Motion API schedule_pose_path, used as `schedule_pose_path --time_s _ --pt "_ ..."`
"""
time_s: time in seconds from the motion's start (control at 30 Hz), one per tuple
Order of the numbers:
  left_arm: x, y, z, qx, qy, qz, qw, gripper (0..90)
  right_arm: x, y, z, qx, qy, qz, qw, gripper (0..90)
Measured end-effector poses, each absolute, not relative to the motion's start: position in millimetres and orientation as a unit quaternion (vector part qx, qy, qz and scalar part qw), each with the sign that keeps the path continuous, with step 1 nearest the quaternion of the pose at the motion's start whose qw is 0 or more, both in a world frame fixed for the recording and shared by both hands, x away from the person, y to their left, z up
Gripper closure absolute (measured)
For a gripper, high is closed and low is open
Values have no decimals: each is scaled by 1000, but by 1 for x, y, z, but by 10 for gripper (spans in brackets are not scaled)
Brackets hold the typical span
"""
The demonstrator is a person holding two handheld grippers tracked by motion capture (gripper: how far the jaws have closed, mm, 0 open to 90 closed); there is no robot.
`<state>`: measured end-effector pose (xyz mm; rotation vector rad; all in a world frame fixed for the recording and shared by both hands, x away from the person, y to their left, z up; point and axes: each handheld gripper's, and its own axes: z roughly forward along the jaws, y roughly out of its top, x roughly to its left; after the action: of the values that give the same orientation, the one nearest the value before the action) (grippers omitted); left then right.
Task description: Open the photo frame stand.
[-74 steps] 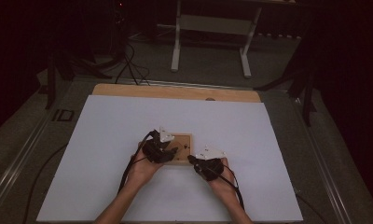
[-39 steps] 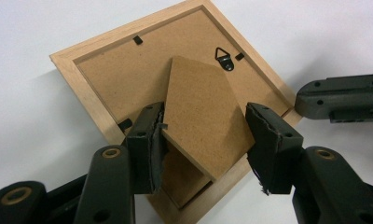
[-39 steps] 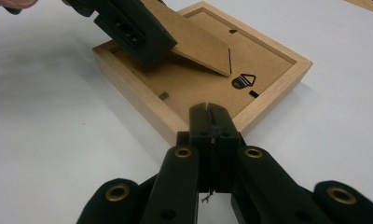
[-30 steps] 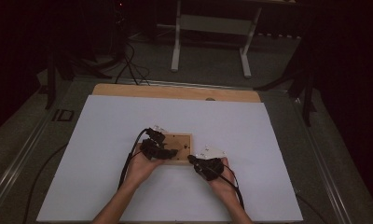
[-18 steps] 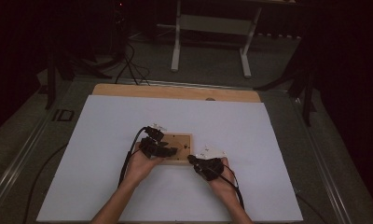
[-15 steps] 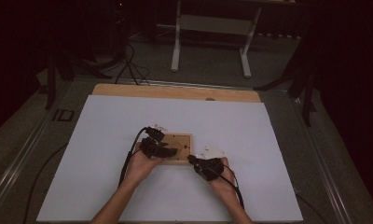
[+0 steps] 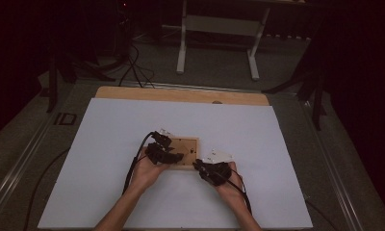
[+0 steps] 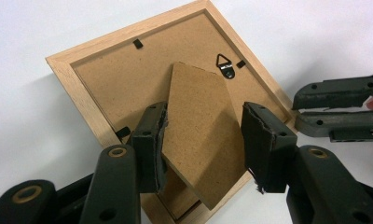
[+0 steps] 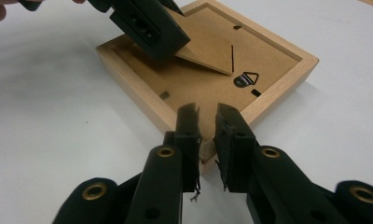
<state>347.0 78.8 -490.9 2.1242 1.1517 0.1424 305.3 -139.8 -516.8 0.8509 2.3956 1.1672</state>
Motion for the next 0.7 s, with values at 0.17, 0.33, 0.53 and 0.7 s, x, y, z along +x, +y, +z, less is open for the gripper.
schedule_pose_path --time_s 0.17,0.33,0.53,0.7 --pt "340 76 -488 824 429 84 360 529 307 -143 -510 304 839 417 171 706" --pt "330 73 -488 825 414 118 367 528 309 -145 -500 301 840 421 162 642" --pt "318 74 -492 821 399 149 380 528 316 -150 -491 312 833 426 165 631" --pt "310 73 -494 820 385 175 386 527 323 -153 -483 327 820 442 159 617"
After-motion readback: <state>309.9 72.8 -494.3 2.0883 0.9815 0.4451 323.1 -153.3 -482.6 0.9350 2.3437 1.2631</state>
